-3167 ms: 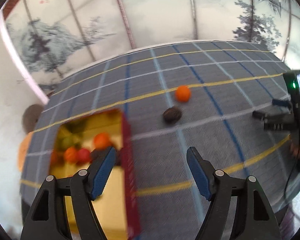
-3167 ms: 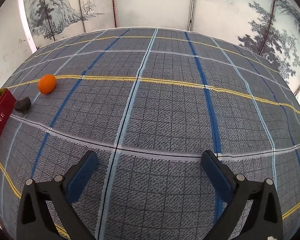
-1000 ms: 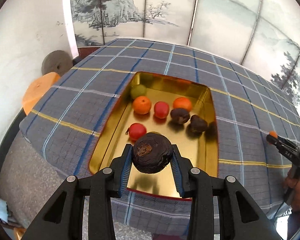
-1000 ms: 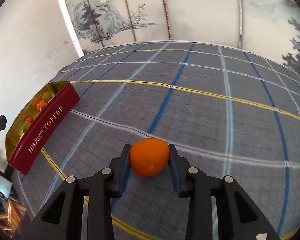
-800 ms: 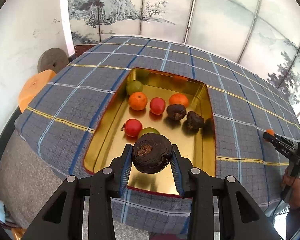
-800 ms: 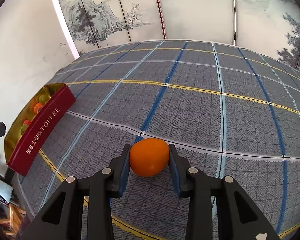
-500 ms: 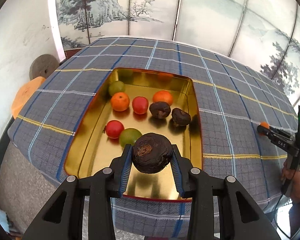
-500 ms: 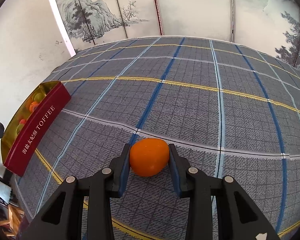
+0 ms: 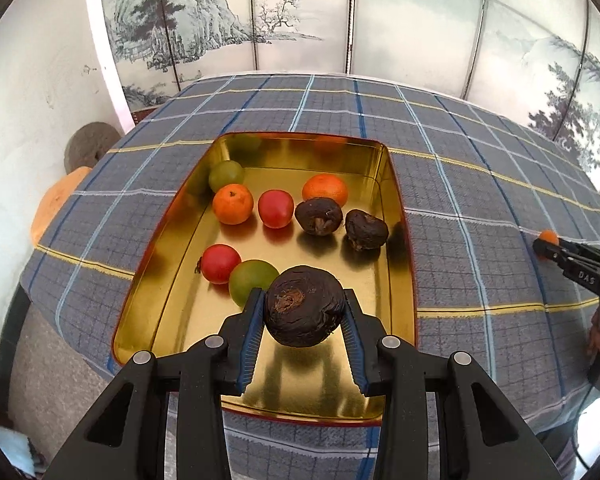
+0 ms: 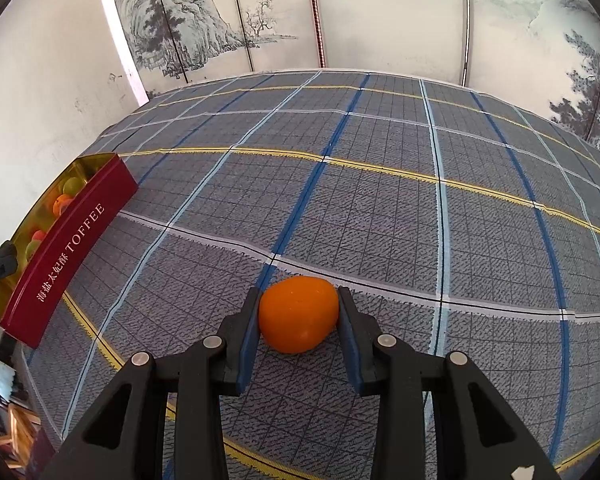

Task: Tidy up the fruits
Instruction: 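Lower the date into the tin with the left gripper while the right gripper holds the tangerine, then carry the tangerine with the right gripper into the tin and release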

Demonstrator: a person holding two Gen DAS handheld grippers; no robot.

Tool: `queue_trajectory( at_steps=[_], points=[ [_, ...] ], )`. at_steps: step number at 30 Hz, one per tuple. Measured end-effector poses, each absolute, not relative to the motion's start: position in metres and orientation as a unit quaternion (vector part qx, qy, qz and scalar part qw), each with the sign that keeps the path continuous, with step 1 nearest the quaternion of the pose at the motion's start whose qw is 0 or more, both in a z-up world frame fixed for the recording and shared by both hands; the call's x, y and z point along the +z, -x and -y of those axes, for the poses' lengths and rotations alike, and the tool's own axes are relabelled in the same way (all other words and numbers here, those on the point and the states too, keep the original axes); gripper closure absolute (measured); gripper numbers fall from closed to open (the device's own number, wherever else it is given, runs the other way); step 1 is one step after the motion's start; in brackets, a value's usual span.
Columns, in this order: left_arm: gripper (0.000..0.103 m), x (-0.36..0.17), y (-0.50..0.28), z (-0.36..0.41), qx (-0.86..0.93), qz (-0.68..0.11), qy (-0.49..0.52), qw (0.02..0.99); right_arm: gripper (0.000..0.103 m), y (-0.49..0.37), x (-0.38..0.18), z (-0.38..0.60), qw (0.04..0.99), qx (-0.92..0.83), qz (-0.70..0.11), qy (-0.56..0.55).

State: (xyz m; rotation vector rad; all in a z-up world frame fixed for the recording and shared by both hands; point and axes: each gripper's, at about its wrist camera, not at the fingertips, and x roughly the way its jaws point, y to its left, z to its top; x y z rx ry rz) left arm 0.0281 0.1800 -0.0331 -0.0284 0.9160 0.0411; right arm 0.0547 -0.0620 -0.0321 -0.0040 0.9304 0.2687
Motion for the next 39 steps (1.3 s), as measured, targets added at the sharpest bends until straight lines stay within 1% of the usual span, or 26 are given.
queue_trajectory(
  at_steps=[12, 14, 15, 16, 19, 31, 39],
  points=[
    [0.062, -0.034, -0.029, -0.176, 0.030, -0.437, -0.008, 0.899, 0.069, -0.055, -0.032, 0.062, 0.885, 0.129, -0.447, 0.002],
    [0.057, -0.032, -0.028, -0.175, 0.030, -0.435, -0.009, 0.900, 0.069, -0.055, -0.032, 0.062, 0.885, 0.129, -0.447, 0.002],
    [0.051, -0.031, -0.028, -0.175, 0.031, -0.433, -0.011, 0.901, 0.069, -0.055, -0.032, 0.062, 0.885, 0.129, -0.447, 0.002],
    [0.048, -0.030, -0.027, -0.174, 0.033, -0.430, -0.013, 0.902, 0.069, -0.055, -0.032, 0.062, 0.885, 0.129, -0.447, 0.001],
    [0.045, -0.027, -0.025, -0.172, 0.038, -0.422, -0.022, 0.906, 0.069, -0.055, -0.032, 0.062, 0.885, 0.129, -0.447, 0.002],
    [0.044, -0.023, -0.015, -0.171, 0.061, -0.412, -0.032, 0.908, 0.069, -0.054, -0.031, 0.061, 0.886, 0.129, -0.445, 0.006],
    [0.043, -0.020, -0.008, -0.175, 0.070, -0.405, -0.032, 0.911, 0.069, -0.035, -0.026, 0.043, 0.886, 0.154, -0.438, 0.005]
  ],
)
